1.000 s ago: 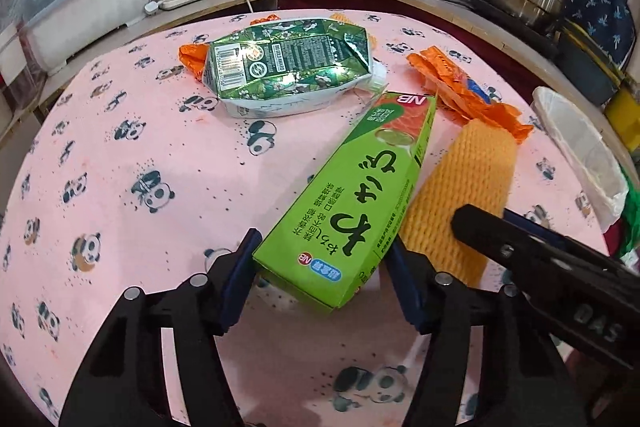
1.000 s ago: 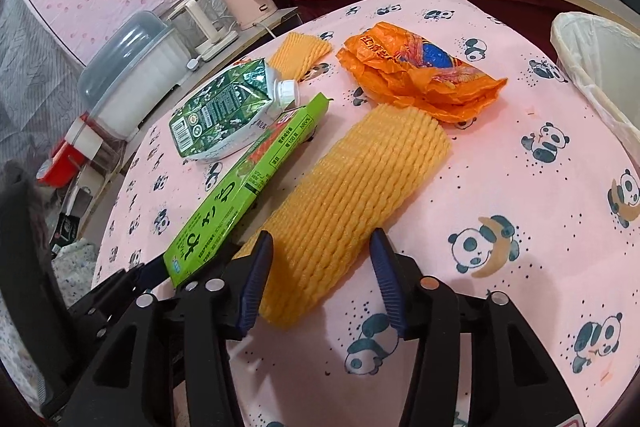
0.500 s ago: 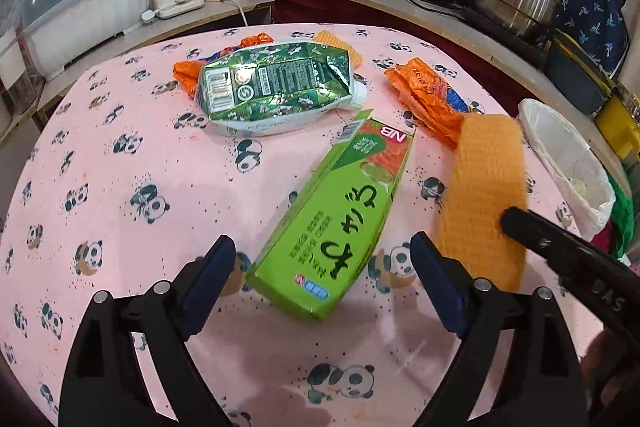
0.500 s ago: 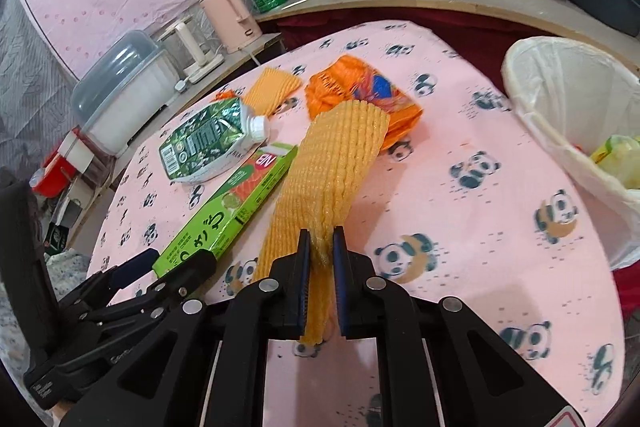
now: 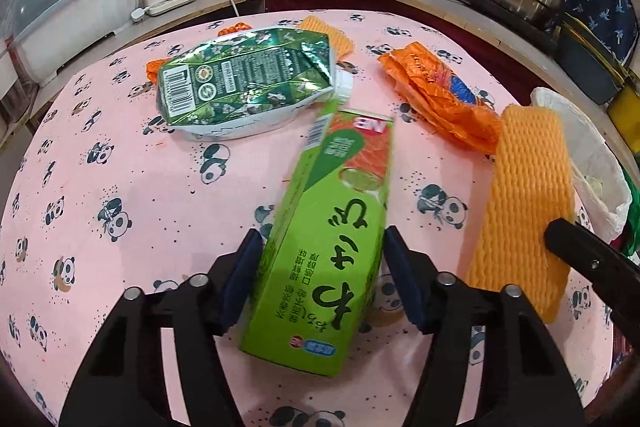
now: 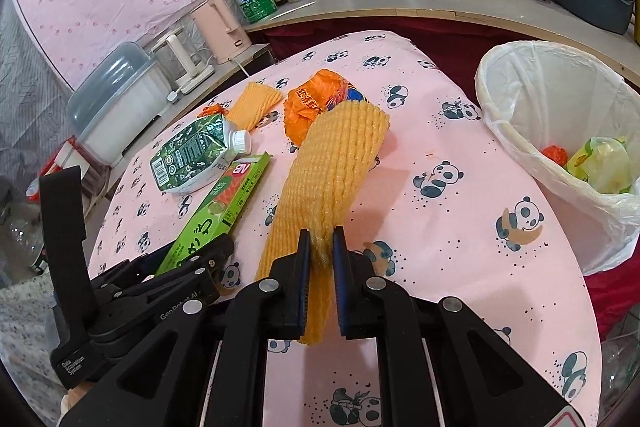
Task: Collect trash
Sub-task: 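Grasp the orange mesh foam sleeve with the right gripper while the left grasps the green NB carton, then carry foam sleeve and green carton over the bin and open both grippers, then move both grippers back over the table toward the remaining trash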
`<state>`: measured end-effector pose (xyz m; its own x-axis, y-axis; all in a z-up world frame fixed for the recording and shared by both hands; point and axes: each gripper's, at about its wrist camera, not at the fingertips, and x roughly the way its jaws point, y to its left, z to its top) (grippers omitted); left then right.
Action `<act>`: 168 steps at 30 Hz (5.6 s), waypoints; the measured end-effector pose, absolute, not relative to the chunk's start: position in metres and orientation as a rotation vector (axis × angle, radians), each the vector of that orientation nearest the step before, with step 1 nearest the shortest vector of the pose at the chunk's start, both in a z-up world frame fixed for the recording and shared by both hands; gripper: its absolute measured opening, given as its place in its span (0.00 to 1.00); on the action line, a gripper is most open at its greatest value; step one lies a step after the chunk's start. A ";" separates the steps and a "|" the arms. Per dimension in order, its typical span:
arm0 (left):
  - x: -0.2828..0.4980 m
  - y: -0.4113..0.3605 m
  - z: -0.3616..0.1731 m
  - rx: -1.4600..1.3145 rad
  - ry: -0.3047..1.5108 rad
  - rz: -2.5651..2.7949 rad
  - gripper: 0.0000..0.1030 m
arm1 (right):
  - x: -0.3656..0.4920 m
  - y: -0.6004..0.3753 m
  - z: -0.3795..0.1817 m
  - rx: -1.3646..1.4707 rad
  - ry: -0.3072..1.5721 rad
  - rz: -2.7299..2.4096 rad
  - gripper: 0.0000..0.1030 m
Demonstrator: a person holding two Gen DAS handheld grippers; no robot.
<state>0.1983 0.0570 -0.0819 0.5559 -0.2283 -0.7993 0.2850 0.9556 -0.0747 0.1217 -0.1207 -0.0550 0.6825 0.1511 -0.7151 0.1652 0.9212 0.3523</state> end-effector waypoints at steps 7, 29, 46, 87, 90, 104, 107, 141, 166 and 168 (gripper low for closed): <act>0.182 0.044 -0.072 0.054 0.926 -0.325 0.52 | 0.116 -0.121 -0.050 0.408 0.811 -0.002 0.11; 0.136 -0.017 -0.028 0.045 0.871 -0.417 0.50 | 0.069 -0.178 -0.018 0.471 0.693 -0.070 0.11; 0.118 -0.074 0.007 0.092 0.804 -0.488 0.50 | 0.043 -0.226 -0.005 0.523 0.617 -0.114 0.11; 0.166 -0.222 -0.008 0.169 0.794 -0.615 0.61 | 0.063 -0.377 -0.049 0.644 0.601 -0.330 0.19; 0.166 -0.214 -0.006 0.160 0.788 -0.603 0.61 | 0.062 -0.374 -0.049 0.641 0.602 -0.328 0.19; 0.149 -0.187 0.001 0.158 0.749 -0.549 0.61 | 0.050 -0.359 -0.044 0.636 0.612 -0.315 0.19; 0.146 -0.183 0.002 0.155 0.748 -0.545 0.61 | 0.049 -0.356 -0.046 0.634 0.617 -0.313 0.19; 0.145 -0.152 -0.004 0.133 0.751 -0.494 0.61 | 0.068 -0.324 -0.039 0.589 0.647 -0.239 0.18; 0.147 -0.053 0.017 0.013 0.714 -0.350 0.82 | 0.077 -0.229 -0.001 0.467 0.649 -0.106 0.33; 0.150 -0.040 0.015 0.003 0.718 -0.337 0.82 | 0.081 -0.219 -0.002 0.458 0.658 -0.096 0.33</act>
